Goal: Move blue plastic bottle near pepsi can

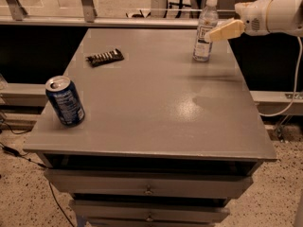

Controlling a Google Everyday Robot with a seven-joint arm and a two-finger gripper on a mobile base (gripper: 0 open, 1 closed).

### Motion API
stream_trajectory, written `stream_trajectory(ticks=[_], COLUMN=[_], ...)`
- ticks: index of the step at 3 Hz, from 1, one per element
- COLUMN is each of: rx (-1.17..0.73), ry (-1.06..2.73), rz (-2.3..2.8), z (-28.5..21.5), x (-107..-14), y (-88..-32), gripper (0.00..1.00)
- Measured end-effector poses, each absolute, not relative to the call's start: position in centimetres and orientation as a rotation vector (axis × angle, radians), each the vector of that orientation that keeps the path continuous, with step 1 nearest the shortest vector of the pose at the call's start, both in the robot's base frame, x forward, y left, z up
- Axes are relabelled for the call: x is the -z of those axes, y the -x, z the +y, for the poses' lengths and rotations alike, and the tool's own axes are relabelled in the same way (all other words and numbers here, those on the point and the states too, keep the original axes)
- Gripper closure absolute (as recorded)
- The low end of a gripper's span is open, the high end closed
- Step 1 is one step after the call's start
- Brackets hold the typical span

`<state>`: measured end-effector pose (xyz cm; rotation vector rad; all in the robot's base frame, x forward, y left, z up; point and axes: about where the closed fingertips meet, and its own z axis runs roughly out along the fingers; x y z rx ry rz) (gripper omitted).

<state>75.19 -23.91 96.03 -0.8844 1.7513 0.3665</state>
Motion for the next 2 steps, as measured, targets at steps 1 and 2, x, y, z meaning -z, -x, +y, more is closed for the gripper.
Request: stream_trajectory(ticks=[1,2], rx=[-0.418,-0.468], ry=[0.849,0.81], rz=[1.722,1.712], z=[-22.87,-22.22], x=[-95.8,-94.92], y=[-76.7,-77.62], gripper=[0.0,0.26])
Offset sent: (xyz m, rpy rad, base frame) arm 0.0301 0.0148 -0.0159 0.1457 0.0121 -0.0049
